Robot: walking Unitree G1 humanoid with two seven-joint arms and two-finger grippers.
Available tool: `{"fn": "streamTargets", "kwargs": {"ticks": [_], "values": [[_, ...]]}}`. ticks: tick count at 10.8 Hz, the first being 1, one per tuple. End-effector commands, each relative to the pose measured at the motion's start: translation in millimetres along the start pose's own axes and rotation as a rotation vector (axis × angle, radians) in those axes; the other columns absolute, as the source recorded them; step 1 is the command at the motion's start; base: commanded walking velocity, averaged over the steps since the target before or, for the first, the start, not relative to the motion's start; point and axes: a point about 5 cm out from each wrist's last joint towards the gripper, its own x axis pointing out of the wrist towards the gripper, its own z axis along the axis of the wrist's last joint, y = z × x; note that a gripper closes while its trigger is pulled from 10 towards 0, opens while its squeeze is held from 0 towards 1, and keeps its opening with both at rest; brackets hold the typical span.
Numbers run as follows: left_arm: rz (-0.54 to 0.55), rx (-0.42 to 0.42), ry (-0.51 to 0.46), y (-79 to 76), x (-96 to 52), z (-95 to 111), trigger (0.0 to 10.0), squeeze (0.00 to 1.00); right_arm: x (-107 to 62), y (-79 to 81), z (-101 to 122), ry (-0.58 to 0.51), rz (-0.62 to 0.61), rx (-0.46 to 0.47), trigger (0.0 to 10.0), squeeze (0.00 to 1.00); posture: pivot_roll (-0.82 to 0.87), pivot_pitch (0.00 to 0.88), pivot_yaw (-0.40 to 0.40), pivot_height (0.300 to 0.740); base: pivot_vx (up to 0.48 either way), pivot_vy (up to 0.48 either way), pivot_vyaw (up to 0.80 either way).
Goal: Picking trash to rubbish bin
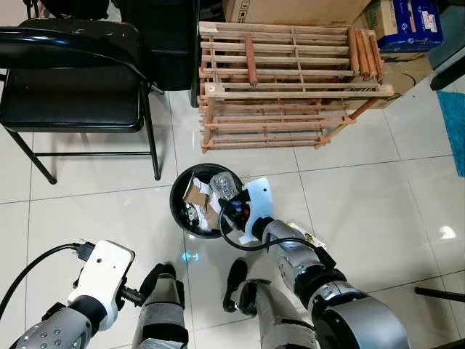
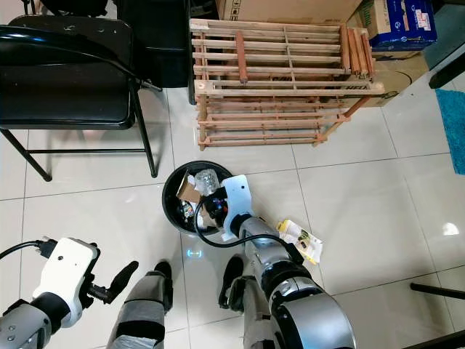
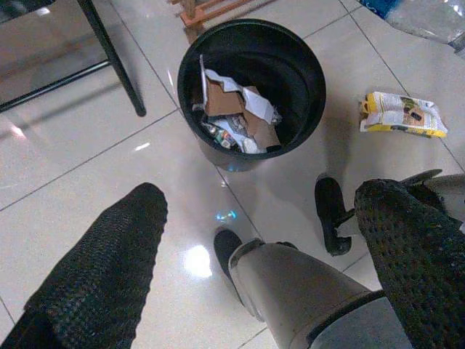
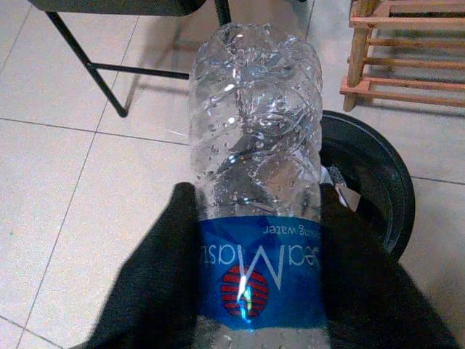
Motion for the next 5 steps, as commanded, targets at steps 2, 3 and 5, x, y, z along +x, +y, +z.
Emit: {"fn": "streamTargets", "kwargs": {"ticks": [2,3,5], "values": [[-0.039,-0.034,0.037,-8.1,-1.0,-9.6,10.0,0.51,22.8,94.6,-4.6,-0.001,0.221,0.135,10.0,1.0,0.66,0.481,-0.162,0.74,0.0,0.0,0.0],[-0.039,-0.033,0.04,-8.2,-0.8,-10.1,10.0,0.51,22.2,93.7,-5.8,0.001,0.221,0.136,10.0,1.0,0.66,0.481,-0.162,0.74,0.0,0.0,0.0],[-0.04,-0.03,0.041,-8.0,-0.1,-10.6,10.0,0.51,21.2,92.2,-7.7,0.005,0.221,0.144,10.0,1.0,0.66,0.481,-0.162,0.74,0.0,0.0,0.0]]}}
